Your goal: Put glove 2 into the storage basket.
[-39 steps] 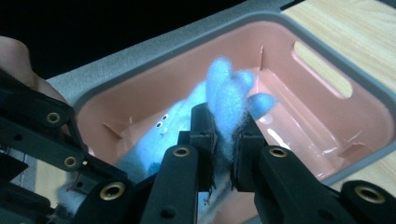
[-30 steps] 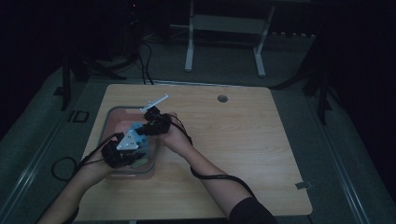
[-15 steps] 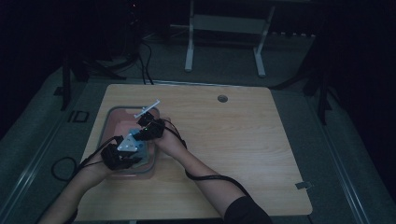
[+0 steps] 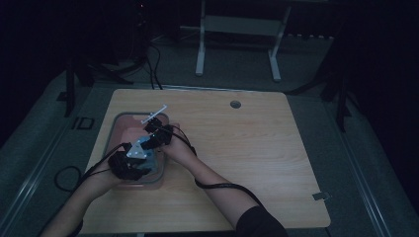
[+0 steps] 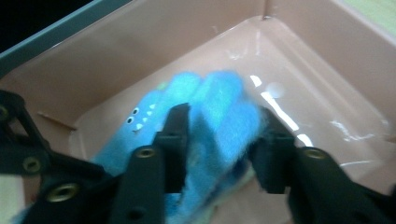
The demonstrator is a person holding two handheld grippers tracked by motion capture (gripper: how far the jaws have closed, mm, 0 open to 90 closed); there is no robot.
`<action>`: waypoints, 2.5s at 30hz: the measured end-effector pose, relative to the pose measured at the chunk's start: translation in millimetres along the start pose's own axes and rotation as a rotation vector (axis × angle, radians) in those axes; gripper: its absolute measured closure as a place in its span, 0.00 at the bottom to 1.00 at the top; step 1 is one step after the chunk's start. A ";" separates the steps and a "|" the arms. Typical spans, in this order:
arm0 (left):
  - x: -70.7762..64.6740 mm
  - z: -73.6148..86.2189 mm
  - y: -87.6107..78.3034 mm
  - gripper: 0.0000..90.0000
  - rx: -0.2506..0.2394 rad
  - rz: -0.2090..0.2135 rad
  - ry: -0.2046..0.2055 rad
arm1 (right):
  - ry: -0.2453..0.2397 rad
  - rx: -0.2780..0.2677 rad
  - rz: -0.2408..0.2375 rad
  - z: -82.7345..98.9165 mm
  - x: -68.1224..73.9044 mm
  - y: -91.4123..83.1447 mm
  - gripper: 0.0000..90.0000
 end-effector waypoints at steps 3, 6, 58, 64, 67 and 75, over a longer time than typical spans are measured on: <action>3.1 -0.3 -3.9 0.50 -0.016 -0.016 -0.029 | 0.001 -0.019 -0.003 -1.8 -0.8 -5.1 0.53; 6.3 -2.5 -10.0 0.43 -0.050 -0.024 -0.069 | 0.001 -0.045 -0.020 -5.2 1.7 -12.3 0.47; -43.2 -88.5 0.6 0.03 -0.290 0.124 -0.066 | 0.011 -0.136 -0.068 95.1 -37.9 -107.8 0.19; -54.6 -100.0 10.9 0.03 -0.296 0.141 -0.042 | 0.019 -0.127 -0.051 114.6 -47.2 -117.3 0.19; -62.4 -106.6 15.5 0.03 -0.298 0.158 -0.025 | 0.027 -0.123 -0.045 124.6 -51.6 -122.6 0.19; -80.8 -118.2 30.0 0.03 -0.287 0.197 0.018 | 0.031 -0.114 -0.028 150.4 -59.7 -132.5 0.18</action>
Point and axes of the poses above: each handheld gripper's, and its own axes: y roughly forward along the jaws, z roughly out of its underside, x roughly to its left, the point moved 8 cm from there along y, roughly forward along the jaws, and after that the axes turned 3 degrees about y, right-handed, at the moved point
